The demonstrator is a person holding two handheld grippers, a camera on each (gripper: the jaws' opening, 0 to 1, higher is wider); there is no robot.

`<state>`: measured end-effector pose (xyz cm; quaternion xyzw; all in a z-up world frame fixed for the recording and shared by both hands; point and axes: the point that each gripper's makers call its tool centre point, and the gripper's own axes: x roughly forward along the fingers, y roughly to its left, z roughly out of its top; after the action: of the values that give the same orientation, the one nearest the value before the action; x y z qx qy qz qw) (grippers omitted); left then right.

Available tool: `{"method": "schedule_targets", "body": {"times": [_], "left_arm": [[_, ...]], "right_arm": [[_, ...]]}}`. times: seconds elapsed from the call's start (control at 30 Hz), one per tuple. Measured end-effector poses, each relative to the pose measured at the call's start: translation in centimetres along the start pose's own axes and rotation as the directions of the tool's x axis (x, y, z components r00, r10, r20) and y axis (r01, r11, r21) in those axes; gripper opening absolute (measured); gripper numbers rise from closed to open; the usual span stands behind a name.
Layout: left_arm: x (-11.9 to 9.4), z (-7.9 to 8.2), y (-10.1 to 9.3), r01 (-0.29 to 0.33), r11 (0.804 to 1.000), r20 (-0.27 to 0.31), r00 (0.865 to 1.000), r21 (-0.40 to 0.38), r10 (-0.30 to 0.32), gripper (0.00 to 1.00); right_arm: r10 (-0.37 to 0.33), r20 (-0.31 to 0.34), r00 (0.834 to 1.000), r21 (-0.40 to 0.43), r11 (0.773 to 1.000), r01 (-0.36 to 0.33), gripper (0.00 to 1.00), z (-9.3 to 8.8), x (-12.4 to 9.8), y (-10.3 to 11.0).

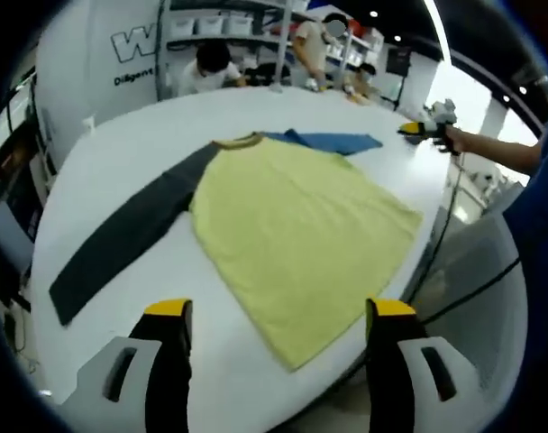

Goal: Fold the garment on the visible template until the final outline fits inside the template.

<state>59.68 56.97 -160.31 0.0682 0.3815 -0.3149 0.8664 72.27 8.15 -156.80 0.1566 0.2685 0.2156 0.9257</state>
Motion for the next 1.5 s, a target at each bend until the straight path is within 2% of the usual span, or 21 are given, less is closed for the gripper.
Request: {"method": "schedule_targets", "body": {"times": [0.1,0.17,0.23,0.27,0.33,0.37,0.47,0.57,0.67,0.7,0.73,0.77,1.0,1.17,1.33,1.4,1.5], "left_arm": [[0.2,0.6,-0.2,-0.011,1.0,0.016,1.0,0.01,0.011,0.91],[0.1,0.8,-0.2,-0.021,1.0,0.01,1.0,0.009,0.021,0.9],[0.1,0.9,-0.1,-0.027,1.0,0.015,1.0,0.002,0.027,0.89],[-0.1,1.1,0.0,-0.034,0.999,0.02,0.999,-0.002,0.034,0.89],[-0.3,1.3,0.2,-0.044,0.999,0.025,0.999,-0.009,0.044,0.87],[-0.3,1.3,0.2,-0.046,0.999,0.026,0.999,-0.01,0.046,0.87],[-0.4,1.3,0.4,-0.058,0.998,0.023,0.998,-0.022,0.058,0.85],[-0.6,1.2,0.6,-0.073,0.997,0.017,0.997,-0.03,0.074,0.85],[-0.8,1.0,0.6,-0.081,0.996,0.012,0.997,-0.038,0.082,0.83],[-0.9,1.0,0.7,-0.085,0.996,0.009,0.996,-0.04,0.085,0.83],[-0.9,0.8,0.7,-0.09,0.995,0.003,0.996,-0.043,0.09,0.83],[-1.0,0.8,0.6,-0.094,0.995,-0.003,0.996,-0.046,0.093,0.83],[-1.1,0.4,0.4,-0.11,0.993,-0.027,0.994,-0.051,0.108,0.81],[-1.3,0.3,0.3,-0.11,0.992,-0.031,0.994,-0.055,0.108,0.81],[-1.4,0.2,0.3,-0.116,0.991,-0.037,0.993,-0.061,0.114,0.81],[-1.4,0.1,0.1,-0.116,0.991,-0.04,0.993,-0.06,0.114,0.81],[-1.5,0.0,0.4,-0.118,0.991,-0.046,0.992,-0.06,0.115,0.81]], "right_arm": [[-0.048,0.025,0.999,0.02,0.999,0.048,0.31,0.6,0.9,-1.7],[-0.126,0.047,0.991,0.007,0.992,0.125,0.33,1.0,1.4,-3.9],[-0.178,0.054,0.983,0.065,0.982,0.174,0.33,1.2,1.9,-5.8],[-0.224,0.065,0.972,0.082,0.972,0.219,0.33,1.5,2.2,-7.6],[-0.304,0.071,0.95,0.096,0.95,0.297,0.33,1.4,2.0,-9.6],[-0.317,0.077,0.945,0.106,0.945,0.308,0.34,1.4,2.0,-9.9],[-0.392,0.081,0.917,0.151,0.914,0.377,0.33,0.9,1.8,-12.0],[-0.489,0.062,0.87,0.173,0.864,0.473,0.32,-0.2,1.5,-14.6],[-0.513,0.047,0.857,0.148,0.852,0.502,0.32,-0.9,1.8,-15.8],[-0.532,0.045,0.846,0.131,0.842,0.523,0.32,-1.1,1.8,-16.5],[-0.538,0.053,0.841,0.125,0.839,0.529,0.31,-1.1,1.9,-16.8],[-0.532,0.055,0.845,0.122,0.844,0.523,0.29,-1.1,2.1,-16.9],[-0.535,0.052,0.843,0.112,0.842,0.527,0.28,-1.1,3.1,-17.9],[-0.545,0.041,0.838,0.093,0.837,0.54,0.24,-1.2,3.0,-18.0],[-0.564,0.012,0.826,0.102,0.822,0.56,0.21,-2.2,2.9,-18.9],[-0.558,0.011,0.83,0.112,0.825,0.554,0.17,-2.4,3.0,-18.9],[-0.563,0.015,0.826,0.098,0.823,0.559,0.14,-2.3,3.0,-19.1]]}}
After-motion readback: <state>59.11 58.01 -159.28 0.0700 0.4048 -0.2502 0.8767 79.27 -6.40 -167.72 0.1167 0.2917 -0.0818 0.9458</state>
